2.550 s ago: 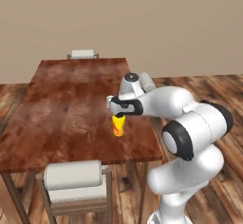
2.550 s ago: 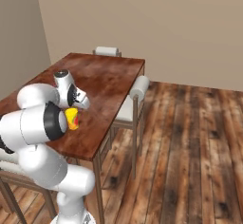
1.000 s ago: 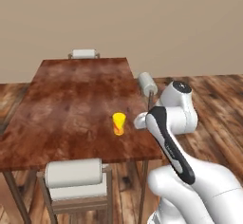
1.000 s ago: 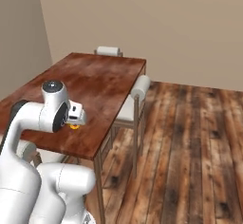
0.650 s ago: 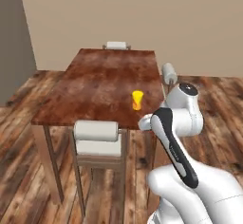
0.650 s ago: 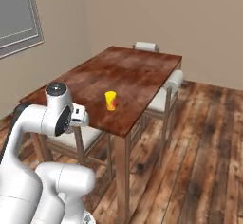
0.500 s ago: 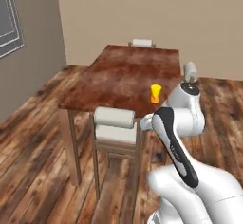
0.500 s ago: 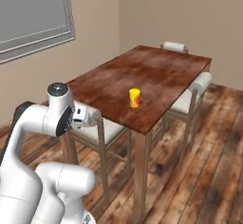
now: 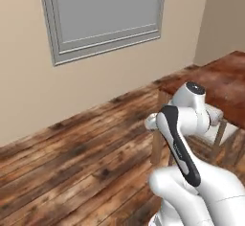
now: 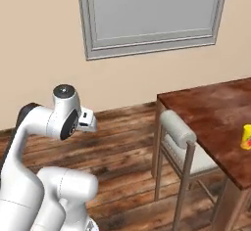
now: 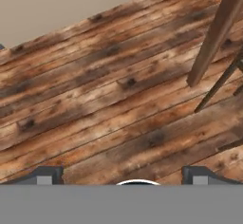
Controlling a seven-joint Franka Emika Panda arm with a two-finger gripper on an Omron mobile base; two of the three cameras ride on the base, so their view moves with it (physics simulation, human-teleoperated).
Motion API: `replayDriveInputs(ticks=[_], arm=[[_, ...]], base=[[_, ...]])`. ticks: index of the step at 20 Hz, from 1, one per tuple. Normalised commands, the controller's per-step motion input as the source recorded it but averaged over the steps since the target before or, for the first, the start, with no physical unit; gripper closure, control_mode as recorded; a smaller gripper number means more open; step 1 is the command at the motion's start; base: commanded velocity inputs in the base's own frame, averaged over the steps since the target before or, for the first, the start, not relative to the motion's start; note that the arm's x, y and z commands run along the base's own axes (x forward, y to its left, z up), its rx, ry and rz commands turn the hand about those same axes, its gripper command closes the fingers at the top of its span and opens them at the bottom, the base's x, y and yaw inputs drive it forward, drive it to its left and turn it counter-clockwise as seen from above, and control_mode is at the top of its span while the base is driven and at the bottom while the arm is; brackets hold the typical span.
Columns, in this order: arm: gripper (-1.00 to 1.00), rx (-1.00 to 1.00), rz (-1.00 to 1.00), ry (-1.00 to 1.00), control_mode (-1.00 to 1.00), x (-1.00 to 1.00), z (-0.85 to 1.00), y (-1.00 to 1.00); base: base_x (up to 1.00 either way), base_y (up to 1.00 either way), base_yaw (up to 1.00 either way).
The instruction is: Place the pitcher and cup on the dining counter for serving.
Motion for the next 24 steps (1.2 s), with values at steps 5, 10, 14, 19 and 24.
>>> replayDriveInputs(ticks=[5, 10, 14, 19, 24], arm=[[-1.0, 0.0, 0.0, 0.0, 1.0, 0.0, 0.0, 0.0], [-1.0, 0.0, 0.0, 0.0, 1.0, 0.0, 0.0, 0.0], [-1.0, 0.0, 0.0, 0.0, 1.0, 0.0, 0.0, 0.0], [-1.0, 0.0, 0.0, 0.0, 1.0, 0.0, 0.0, 0.0], [-1.0, 0.0, 0.0, 0.0, 1.0, 0.0, 0.0, 0.0]], base=[[-0.05, 0.33, 1.0], [0.0, 0.34, 0.97], [0.07, 0.37, 0.86], [0.49, 0.42, 0.71], [0.87, 0.31, 0.58]])
